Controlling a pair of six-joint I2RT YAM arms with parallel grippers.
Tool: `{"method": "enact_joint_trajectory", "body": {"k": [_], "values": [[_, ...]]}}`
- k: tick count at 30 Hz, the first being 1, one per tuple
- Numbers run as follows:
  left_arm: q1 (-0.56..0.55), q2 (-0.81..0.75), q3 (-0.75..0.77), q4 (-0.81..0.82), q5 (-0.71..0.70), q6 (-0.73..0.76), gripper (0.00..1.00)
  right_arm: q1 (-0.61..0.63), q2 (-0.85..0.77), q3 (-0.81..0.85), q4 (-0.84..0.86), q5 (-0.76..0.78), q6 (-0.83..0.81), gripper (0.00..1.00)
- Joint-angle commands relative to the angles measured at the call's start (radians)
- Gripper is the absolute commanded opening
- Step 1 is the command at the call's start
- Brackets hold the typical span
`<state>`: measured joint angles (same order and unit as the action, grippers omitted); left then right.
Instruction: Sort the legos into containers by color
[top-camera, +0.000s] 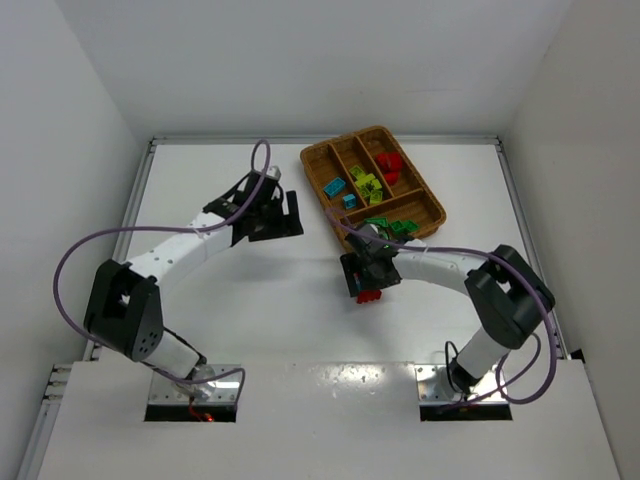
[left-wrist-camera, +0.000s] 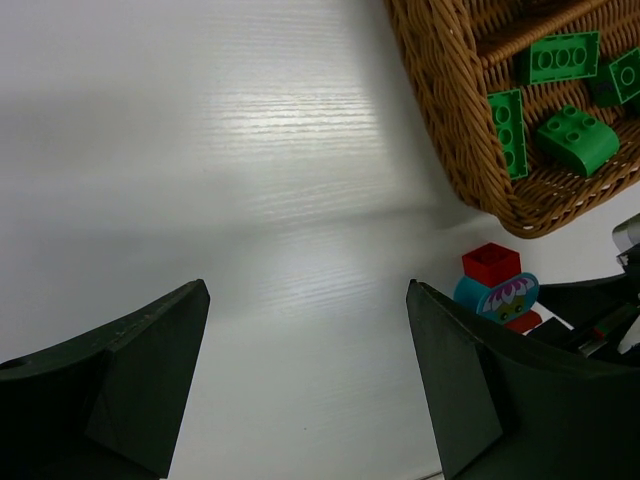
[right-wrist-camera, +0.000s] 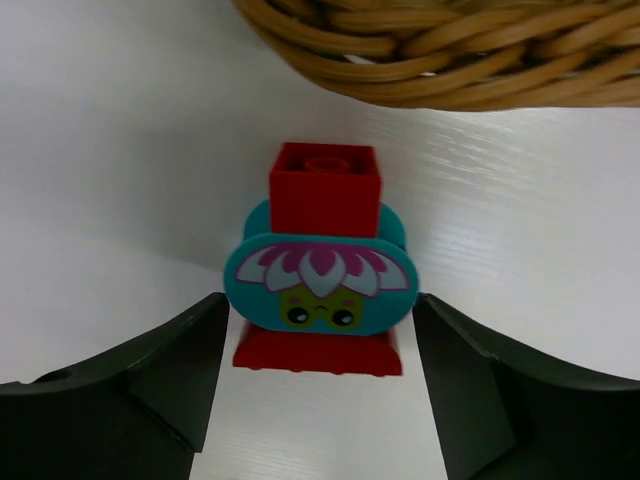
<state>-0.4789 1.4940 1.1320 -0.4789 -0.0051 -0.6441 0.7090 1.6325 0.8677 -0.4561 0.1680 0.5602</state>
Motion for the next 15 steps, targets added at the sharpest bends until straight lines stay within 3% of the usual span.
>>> {"method": "enact_joint_trajectory", "body": {"k": [1,3,4,8,9,13,15], "values": [[-0.009,0.021,-0.026,0.023,0.02,0.001,0.86,0.012,0.023,0.014,0.065,-0.079,-0.033,0.74],[0.016,0.032,-0.058,0.081,0.106,0.039,0.86,0.012,0.023,0.014,0.065,-0.091,-0.042,0.68],[0.032,0.041,-0.075,0.114,0.302,0.058,0.86,0.021,0.023,0.014,0.065,-0.091,-0.042,0.66],[0.086,0.087,-0.147,0.203,0.619,0.081,0.86,0.021,-0.055,-0.009,0.086,-0.091,-0.052,0.49],[0.086,0.087,-0.147,0.216,0.62,0.081,0.86,0.021,-0.075,-0.021,0.086,-0.091,-0.052,0.49],[0.099,0.107,-0.242,0.382,0.948,0.028,0.86,0.03,-0.213,-0.078,0.117,-0.079,-0.075,0.49],[0.082,0.118,-0.254,0.423,0.985,0.017,0.89,0.03,-0.275,-0.122,0.138,-0.113,-0.098,0.49]]}}
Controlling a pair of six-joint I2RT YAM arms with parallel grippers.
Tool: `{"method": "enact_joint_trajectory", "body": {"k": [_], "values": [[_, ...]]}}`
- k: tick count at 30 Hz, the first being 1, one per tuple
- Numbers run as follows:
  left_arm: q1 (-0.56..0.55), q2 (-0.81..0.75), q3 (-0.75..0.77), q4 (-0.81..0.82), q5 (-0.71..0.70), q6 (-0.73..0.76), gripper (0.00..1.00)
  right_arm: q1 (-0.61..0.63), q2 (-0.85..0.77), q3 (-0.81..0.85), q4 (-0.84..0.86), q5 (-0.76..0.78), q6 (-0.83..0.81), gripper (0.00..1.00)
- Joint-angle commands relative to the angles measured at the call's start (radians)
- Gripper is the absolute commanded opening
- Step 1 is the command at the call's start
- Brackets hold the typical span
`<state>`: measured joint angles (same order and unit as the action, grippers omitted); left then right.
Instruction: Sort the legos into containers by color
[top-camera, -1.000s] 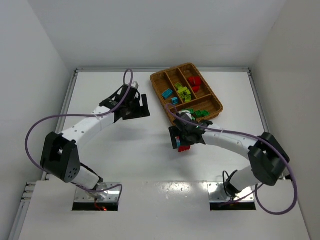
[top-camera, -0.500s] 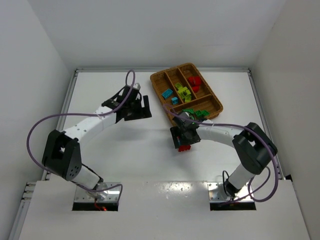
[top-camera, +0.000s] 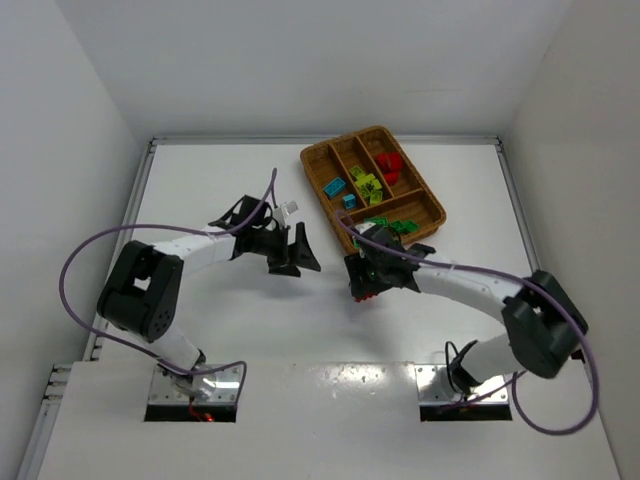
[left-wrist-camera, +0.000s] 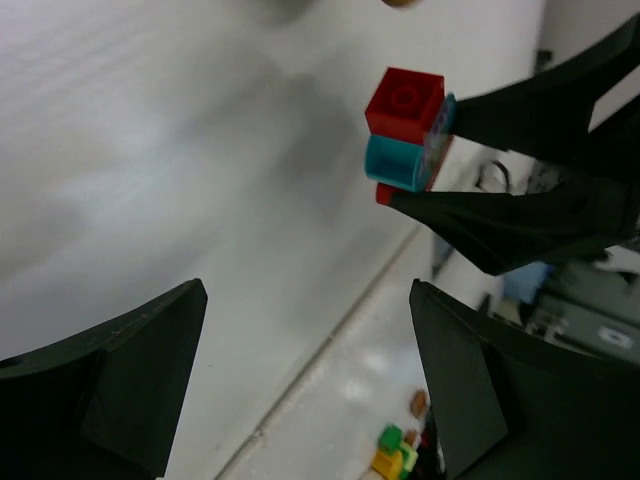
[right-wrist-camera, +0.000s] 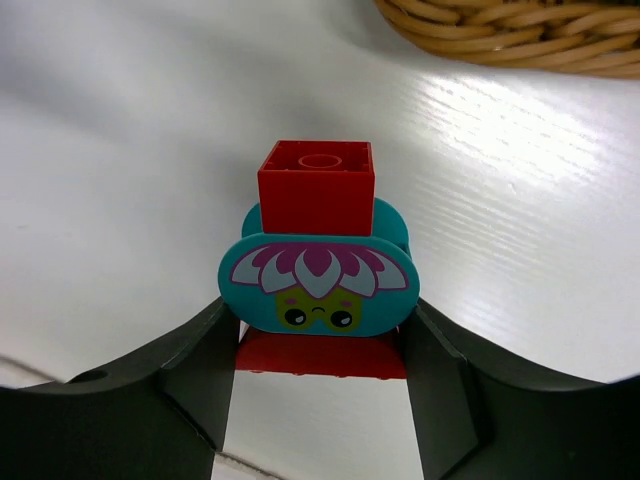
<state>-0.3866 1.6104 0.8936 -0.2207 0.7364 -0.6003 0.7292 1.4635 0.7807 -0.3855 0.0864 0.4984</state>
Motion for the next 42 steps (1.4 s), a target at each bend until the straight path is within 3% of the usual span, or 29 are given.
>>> {"method": "enact_joint_trajectory", "body": {"k": [1,5,14,17,19,25,31,34,38,39,41,42], "values": [[-0.02,0.002,-0.016,0.176,0.256,-0.027,0.89,0.019,-0.133,-0.047,0.079,-0.031,-0.046,0.49],[-0.063,-0.009,-0.027,0.248,0.324,-0.036,0.94,0.019,-0.239,-0.08,0.07,-0.046,-0.055,0.48],[-0.143,0.069,0.07,0.291,0.25,-0.112,0.96,0.029,-0.293,-0.087,0.069,-0.111,-0.055,0.47],[-0.143,0.112,0.061,0.404,0.25,-0.194,0.96,0.039,-0.293,-0.078,0.069,-0.083,-0.046,0.47],[-0.143,0.135,0.061,0.463,0.25,-0.24,0.93,0.049,-0.293,-0.078,0.069,-0.083,-0.046,0.47],[-0.184,0.18,0.119,0.385,0.199,-0.19,0.88,0.068,-0.302,-0.069,0.06,-0.063,-0.037,0.47],[-0.225,0.217,0.119,0.415,0.21,-0.194,0.84,0.068,-0.284,-0.058,0.069,-0.063,-0.037,0.47],[-0.247,0.256,0.128,0.439,0.245,-0.204,0.78,0.078,-0.284,-0.049,0.069,-0.054,-0.037,0.47],[-0.256,0.278,0.128,0.439,0.27,-0.191,0.61,0.078,-0.275,-0.049,0.069,-0.019,-0.037,0.47],[-0.256,0.278,0.137,0.428,0.28,-0.181,0.47,0.078,-0.275,-0.049,0.069,-0.019,-0.037,0.47],[-0.256,0.278,0.146,0.384,0.281,-0.153,0.35,0.078,-0.275,-0.049,0.069,-0.01,-0.027,0.48],[-0.256,0.278,0.159,0.368,0.281,-0.144,0.21,0.078,-0.284,-0.049,0.069,-0.001,-0.015,0.5]]}}
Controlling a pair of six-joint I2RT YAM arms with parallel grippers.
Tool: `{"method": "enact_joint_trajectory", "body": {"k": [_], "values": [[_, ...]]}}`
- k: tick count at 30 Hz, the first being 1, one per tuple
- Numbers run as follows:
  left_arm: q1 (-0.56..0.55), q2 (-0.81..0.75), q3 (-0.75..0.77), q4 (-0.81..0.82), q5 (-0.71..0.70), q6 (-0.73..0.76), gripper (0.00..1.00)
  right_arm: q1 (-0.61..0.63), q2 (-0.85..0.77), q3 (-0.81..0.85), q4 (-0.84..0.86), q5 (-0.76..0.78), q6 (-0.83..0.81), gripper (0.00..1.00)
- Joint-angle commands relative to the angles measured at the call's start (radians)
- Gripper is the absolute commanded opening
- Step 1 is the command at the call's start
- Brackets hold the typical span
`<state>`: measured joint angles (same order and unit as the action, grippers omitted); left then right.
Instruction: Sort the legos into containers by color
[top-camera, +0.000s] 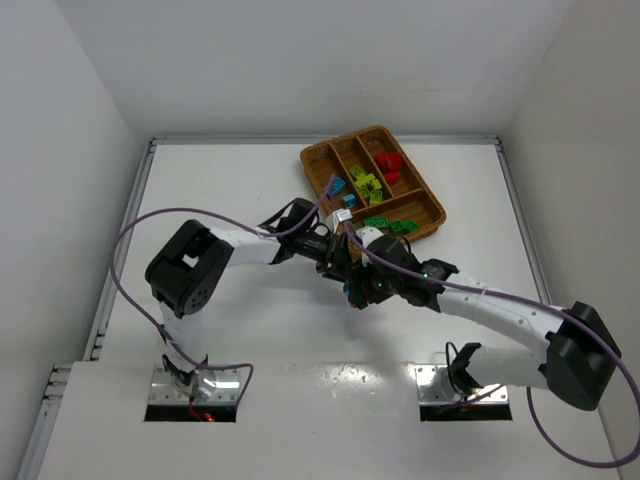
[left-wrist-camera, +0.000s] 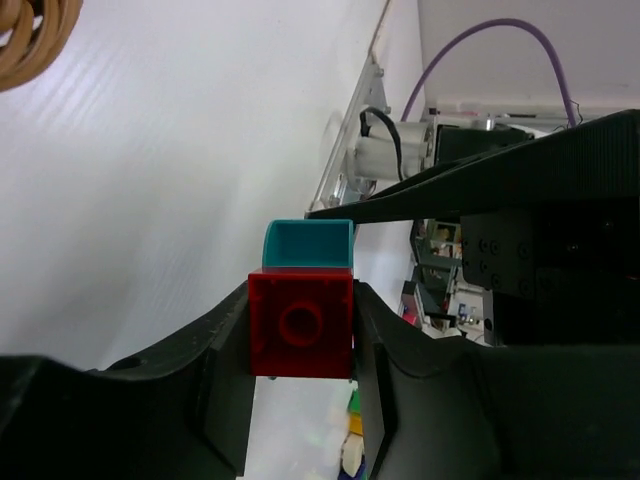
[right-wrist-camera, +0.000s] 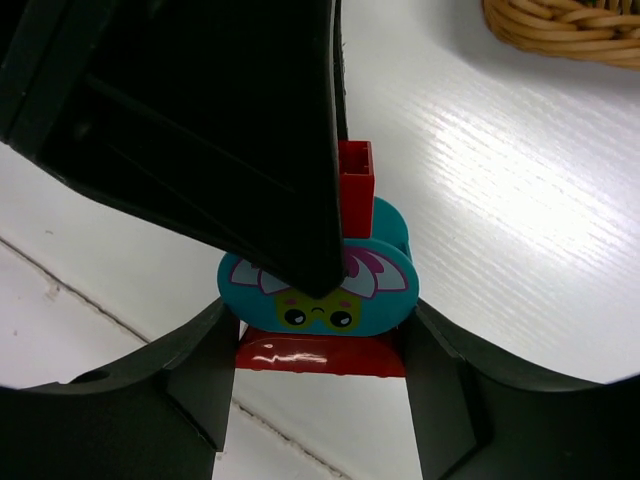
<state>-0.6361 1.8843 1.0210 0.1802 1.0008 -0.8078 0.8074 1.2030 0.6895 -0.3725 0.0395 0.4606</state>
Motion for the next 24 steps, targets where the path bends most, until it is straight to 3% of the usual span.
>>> {"method": "enact_joint_trajectory", "body": {"k": [1,2,3,5,10,14,18,24], "values": [[-0.007,-0.005,0.031,-0.042,0.004,0.064,0.15,-0.001,-0.023,0.042,0.057,0.06,0.032,0.54],[0.018,-0.005,0.031,-0.063,-0.007,0.074,0.05,-0.001,-0.039,0.062,0.034,0.103,0.053,0.67],[0.03,-0.017,0.031,-0.073,-0.007,0.085,0.01,-0.01,-0.039,0.077,0.014,0.103,0.076,0.74],[0.082,-0.045,0.031,-0.097,-0.007,0.105,0.0,-0.02,-0.088,0.114,-0.032,0.141,0.113,0.8],[0.214,-0.116,0.01,-0.134,0.041,0.137,0.0,-0.02,-0.161,0.189,-0.042,0.106,0.135,0.81],[0.262,-0.183,-0.001,-0.088,0.082,0.113,0.0,-0.046,-0.174,0.163,0.053,0.008,0.167,0.81],[0.292,-0.235,-0.001,-0.047,0.101,0.068,0.0,-0.18,-0.141,0.073,0.312,-0.286,0.292,0.81],[0.329,-0.286,-0.025,0.064,0.061,-0.054,0.0,-0.313,-0.021,-0.036,0.702,-0.51,0.469,0.81]]}}
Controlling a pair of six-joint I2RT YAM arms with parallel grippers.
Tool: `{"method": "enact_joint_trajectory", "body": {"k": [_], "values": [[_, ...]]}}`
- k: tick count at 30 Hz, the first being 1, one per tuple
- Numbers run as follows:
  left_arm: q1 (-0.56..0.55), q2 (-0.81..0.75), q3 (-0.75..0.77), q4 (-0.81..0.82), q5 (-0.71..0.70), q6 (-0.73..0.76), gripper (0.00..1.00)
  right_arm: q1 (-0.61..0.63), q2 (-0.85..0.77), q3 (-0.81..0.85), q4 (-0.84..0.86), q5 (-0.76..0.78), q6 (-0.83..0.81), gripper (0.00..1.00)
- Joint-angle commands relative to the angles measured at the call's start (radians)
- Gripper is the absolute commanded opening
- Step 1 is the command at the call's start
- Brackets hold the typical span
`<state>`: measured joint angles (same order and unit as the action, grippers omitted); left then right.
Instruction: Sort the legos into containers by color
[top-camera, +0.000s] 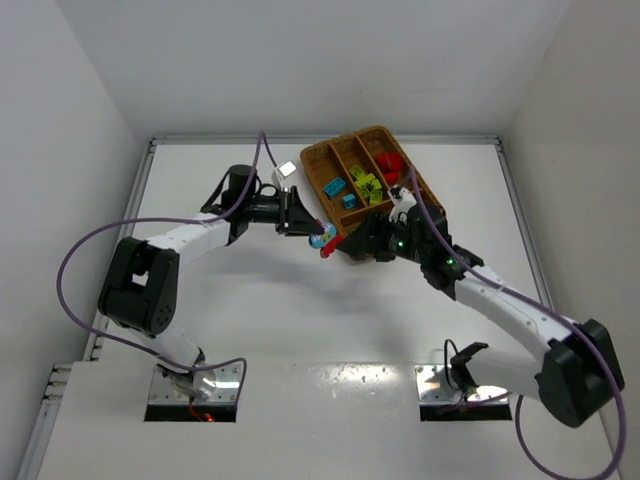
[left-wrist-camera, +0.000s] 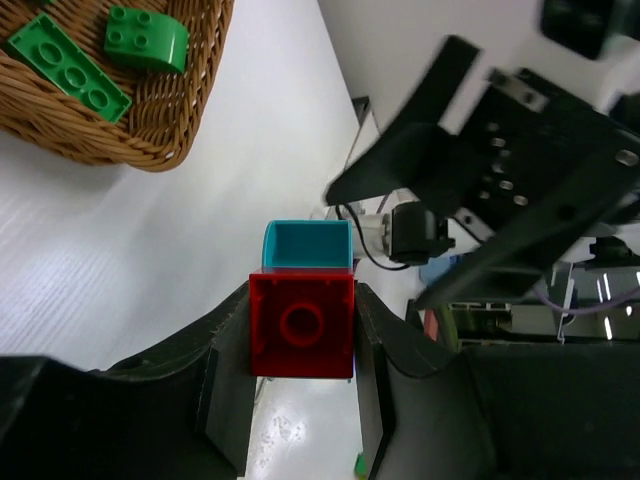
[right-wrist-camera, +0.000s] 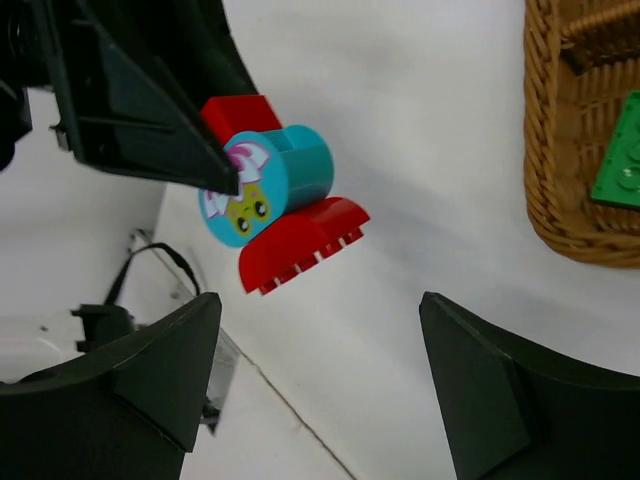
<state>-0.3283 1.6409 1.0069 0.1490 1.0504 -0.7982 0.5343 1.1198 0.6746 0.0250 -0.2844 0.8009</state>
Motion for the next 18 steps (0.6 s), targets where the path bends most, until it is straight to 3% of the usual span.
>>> {"method": "enact_joint_trajectory", "body": {"k": [1,14,18], "values": [[0.031,-0.043,-0.011,0.095,0.011,-0.078,0.0,-0.04,0.083,-0.021,0.338,-0.208,0.144,0.81],[0.04,-0.064,0.056,0.058,0.053,-0.075,0.0,-0.073,0.291,-0.032,0.719,-0.386,0.294,0.63],[0.06,-0.064,0.065,0.096,0.062,-0.114,0.0,-0.073,0.302,-0.055,0.8,-0.409,0.337,0.63]]}}
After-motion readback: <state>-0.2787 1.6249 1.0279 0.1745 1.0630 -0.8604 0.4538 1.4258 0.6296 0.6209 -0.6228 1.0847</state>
